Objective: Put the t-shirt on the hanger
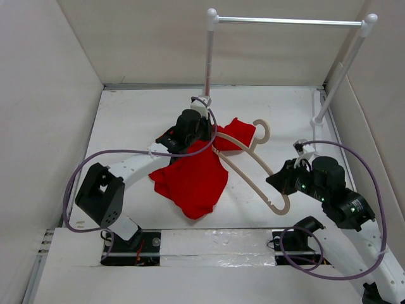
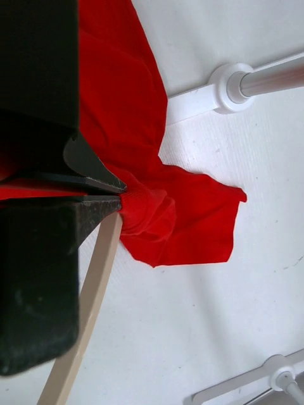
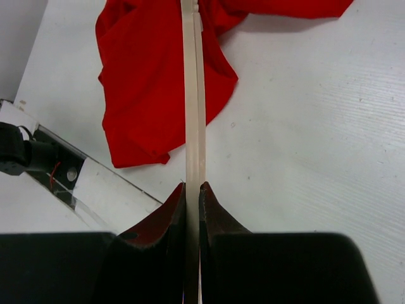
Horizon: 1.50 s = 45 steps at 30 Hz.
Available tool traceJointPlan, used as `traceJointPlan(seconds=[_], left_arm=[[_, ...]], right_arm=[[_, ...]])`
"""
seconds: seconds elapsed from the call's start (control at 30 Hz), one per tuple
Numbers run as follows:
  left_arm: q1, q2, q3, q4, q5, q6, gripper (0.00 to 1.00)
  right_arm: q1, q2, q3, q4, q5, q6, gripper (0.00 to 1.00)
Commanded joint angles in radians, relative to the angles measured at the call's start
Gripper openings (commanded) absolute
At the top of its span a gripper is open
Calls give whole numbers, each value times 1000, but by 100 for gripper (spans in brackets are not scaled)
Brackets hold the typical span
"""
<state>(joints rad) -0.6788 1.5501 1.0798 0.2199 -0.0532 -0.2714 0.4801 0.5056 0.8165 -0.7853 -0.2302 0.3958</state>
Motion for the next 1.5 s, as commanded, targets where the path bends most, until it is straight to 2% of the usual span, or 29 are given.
traceJointPlan(seconds=[0.0,0.1,0.2,0.33,0.47,0.57,0.7,0.87,0.9,1.0,1.1,1.2,1.3,1.33,1.43,1.47], left_arm=[[-4,-58,-9,-4,-25,-17,0],[-4,-64,-14,-8,-39,-20,0],[-4,-70,-23,15,47,-40,0],[-4,-135,-52,58,167,-90,0],[-4,-254,-95,104,225,-163,0],[-4,-364,-112,95,199,-198,0],[-4,-485,-112,47,115,-213,0],[-4,-559,-87,61,156,-233,0],[-4,-559,-68,49,185,-233,0],[-4,-565,-47,27,226,-236,0],[-4,-596,-49,6,246,-242,0],[-4,-634,-54,-40,233,-241,0],[-4,-679,-64,-68,233,-244,0],[-4,-702,-66,-74,230,-249,0],[-4,-725,-49,-131,202,-239,0],[-4,-731,-43,-146,196,-238,0]], right_arm=[[9,10,38,92,54,-26,0],[9,-4,76,43,83,-49,0],[9,2,55,72,45,-43,0],[9,17,-40,266,-21,4,0],[49,97,-62,461,27,58,0],[136,172,-4,553,165,55,0],[302,220,68,641,458,9,0],[576,319,70,859,688,-89,0],[616,338,67,898,760,-106,0],[692,419,46,1064,807,-152,0],[692,473,50,1187,783,-179,0],[600,557,84,1279,674,-195,0],[519,622,89,1405,499,-170,0],[452,632,93,1426,388,-148,0],[375,660,60,1570,238,-71,0],[374,656,50,1598,238,-57,0]])
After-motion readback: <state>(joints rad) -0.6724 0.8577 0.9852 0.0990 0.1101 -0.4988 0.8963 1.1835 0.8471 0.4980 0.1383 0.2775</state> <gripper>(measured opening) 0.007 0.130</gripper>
